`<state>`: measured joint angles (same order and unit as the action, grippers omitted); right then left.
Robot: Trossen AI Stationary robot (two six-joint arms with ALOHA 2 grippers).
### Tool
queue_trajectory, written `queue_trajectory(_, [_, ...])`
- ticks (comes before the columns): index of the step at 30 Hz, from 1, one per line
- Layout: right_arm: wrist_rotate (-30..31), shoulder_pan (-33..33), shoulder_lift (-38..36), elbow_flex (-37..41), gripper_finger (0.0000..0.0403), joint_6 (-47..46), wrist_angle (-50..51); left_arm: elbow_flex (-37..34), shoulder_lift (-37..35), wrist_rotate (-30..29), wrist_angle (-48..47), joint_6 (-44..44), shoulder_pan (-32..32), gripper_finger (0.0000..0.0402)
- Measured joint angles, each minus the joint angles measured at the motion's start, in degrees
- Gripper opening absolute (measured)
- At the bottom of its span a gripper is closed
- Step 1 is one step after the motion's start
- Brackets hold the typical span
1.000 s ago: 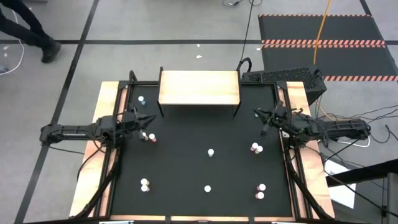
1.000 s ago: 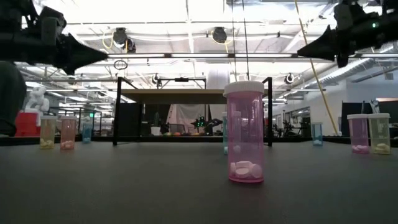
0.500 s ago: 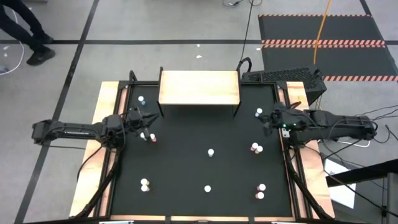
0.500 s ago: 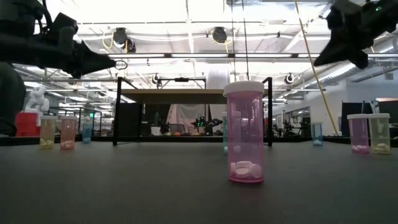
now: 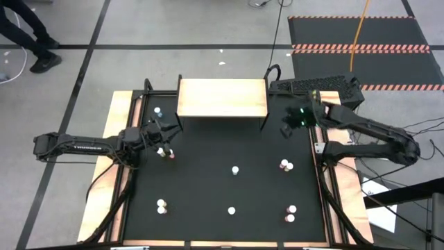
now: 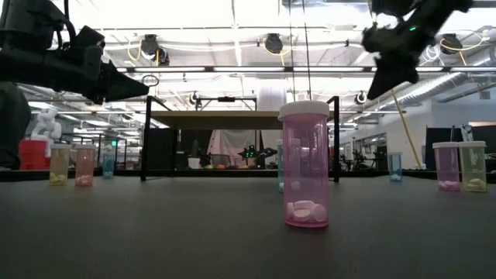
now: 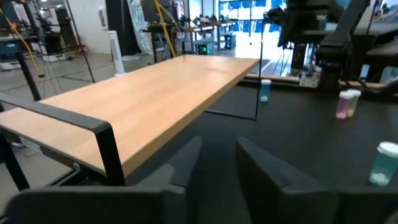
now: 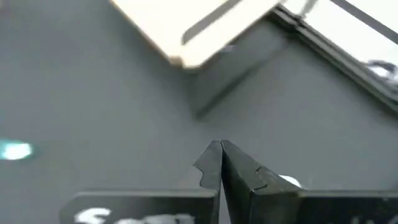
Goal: Pick and place medicine bottles onto shelf by color
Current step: Put the top right blue pill bottle on the shelf
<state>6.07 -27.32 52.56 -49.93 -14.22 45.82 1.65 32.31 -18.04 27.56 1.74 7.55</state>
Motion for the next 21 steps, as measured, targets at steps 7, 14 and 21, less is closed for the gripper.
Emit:
queue_trajectory(7, [-0.1, -8.4, 7.6, -4.4, 0.0061, 6.5, 8.7, 0.0, 1.6, 2.5, -4.5, -7.9, -1.2, 0.0188])
queue_trajectory(14, [-0.1, -11.8, 10.2, -2.4, 0.0175, 8.1, 8.3, 0.0, 1.8, 2.8, -7.6, -12.1, -3.2, 0.02])
queue_trajectory(21, [-0.4, -13.1, 10.2, 3.5, 0.0264, 7.7, 2.6, 0.0, 1.8, 2.5, -9.9, -12.9, -3.9, 0.02])
